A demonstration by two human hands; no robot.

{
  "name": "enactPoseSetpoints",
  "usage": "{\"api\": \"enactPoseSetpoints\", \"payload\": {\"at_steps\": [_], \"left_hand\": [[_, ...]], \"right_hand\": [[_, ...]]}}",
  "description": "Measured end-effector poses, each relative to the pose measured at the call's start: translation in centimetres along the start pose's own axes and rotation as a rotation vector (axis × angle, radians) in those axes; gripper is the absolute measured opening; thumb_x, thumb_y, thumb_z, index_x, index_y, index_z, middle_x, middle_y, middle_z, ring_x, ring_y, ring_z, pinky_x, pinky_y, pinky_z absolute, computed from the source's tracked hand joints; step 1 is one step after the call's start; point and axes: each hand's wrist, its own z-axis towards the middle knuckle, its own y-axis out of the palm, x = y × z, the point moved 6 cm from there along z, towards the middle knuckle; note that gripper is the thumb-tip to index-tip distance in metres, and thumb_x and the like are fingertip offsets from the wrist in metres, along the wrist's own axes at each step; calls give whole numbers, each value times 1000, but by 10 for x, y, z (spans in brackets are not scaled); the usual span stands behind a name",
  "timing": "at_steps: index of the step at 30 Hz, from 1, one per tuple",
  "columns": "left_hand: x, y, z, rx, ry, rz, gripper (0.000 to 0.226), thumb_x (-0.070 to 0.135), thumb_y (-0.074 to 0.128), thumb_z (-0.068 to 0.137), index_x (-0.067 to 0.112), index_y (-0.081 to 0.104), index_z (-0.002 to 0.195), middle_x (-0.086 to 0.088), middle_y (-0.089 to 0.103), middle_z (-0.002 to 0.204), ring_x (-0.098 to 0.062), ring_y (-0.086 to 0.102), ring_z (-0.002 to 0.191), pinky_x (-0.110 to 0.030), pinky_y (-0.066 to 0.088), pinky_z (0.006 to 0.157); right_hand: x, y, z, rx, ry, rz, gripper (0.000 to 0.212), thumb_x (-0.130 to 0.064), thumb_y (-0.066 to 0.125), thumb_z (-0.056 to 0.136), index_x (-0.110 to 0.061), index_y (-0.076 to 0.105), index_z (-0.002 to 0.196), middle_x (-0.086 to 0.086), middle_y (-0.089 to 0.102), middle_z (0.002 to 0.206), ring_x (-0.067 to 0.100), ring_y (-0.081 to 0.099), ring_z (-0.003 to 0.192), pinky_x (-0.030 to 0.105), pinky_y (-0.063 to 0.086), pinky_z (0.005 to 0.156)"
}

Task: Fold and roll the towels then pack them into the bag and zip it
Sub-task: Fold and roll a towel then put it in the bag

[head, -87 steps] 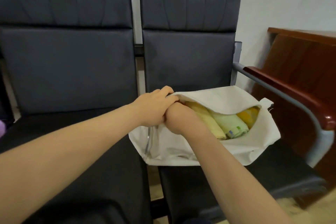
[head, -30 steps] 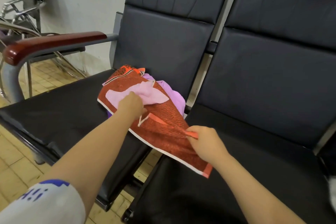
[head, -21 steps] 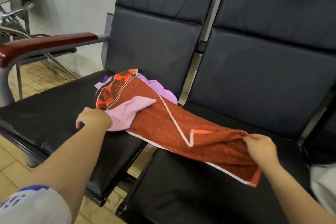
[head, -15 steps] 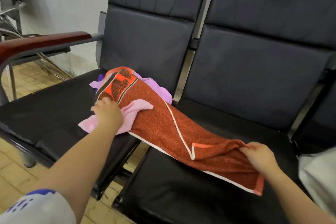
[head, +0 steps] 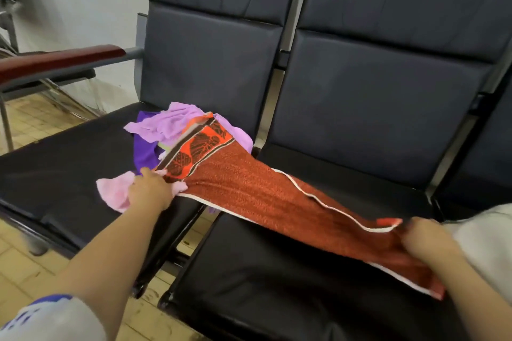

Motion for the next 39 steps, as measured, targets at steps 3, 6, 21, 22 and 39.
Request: {"api": "enactPoseSetpoints", "payload": {"at_steps": [3, 6, 21, 22, 39], "left_hand": [[12, -26, -14, 264, -101, 7, 69, 60, 63, 78, 4, 59, 118, -22, 40, 133, -41, 47, 106, -48, 43, 86], [54, -62, -27, 533, 163, -27, 27, 15, 70, 67, 0, 61, 87, -23, 53, 100, -40, 54, 83, -48, 46, 69], [199, -24, -133, 84, 1026, -95, 26, -2, 43, 86, 7, 54, 107, -10, 52, 112, -27, 50, 103, -36, 39, 84], [202, -25, -135, 48, 1014, -199, 26, -6, 44, 81, 6, 55, 101, -11, 53, 106, -28, 51, 99, -36, 39, 81], [195, -4, -171, -453, 296, 317, 51, 39, 43, 90, 13, 53, 133, -7, 51, 139, -30, 53, 122, -42, 47, 96]], "right_hand": [[-45, -14, -20, 176, -101, -77, 33, -27, 56, 82, -15, 59, 112, 12, 53, 118, 35, 54, 111, 40, 45, 90], [-110, -14, -36, 187, -413, 159, 33, -23, 56, 85, -13, 59, 117, 11, 55, 120, 33, 54, 113, 39, 44, 90], [-131, 19, -43, 21, -422, 299, 20, -20, 42, 96, -15, 50, 114, 9, 50, 112, 35, 57, 102, 37, 42, 75], [-114, 14, -36, 10, -434, 298, 16, -23, 47, 95, -17, 53, 109, 8, 55, 108, 32, 58, 100, 37, 43, 77], [-88, 19, -61, -334, -468, 0, 40, -34, 60, 87, -4, 63, 114, 15, 64, 120, 31, 60, 110, 30, 47, 86]]}}
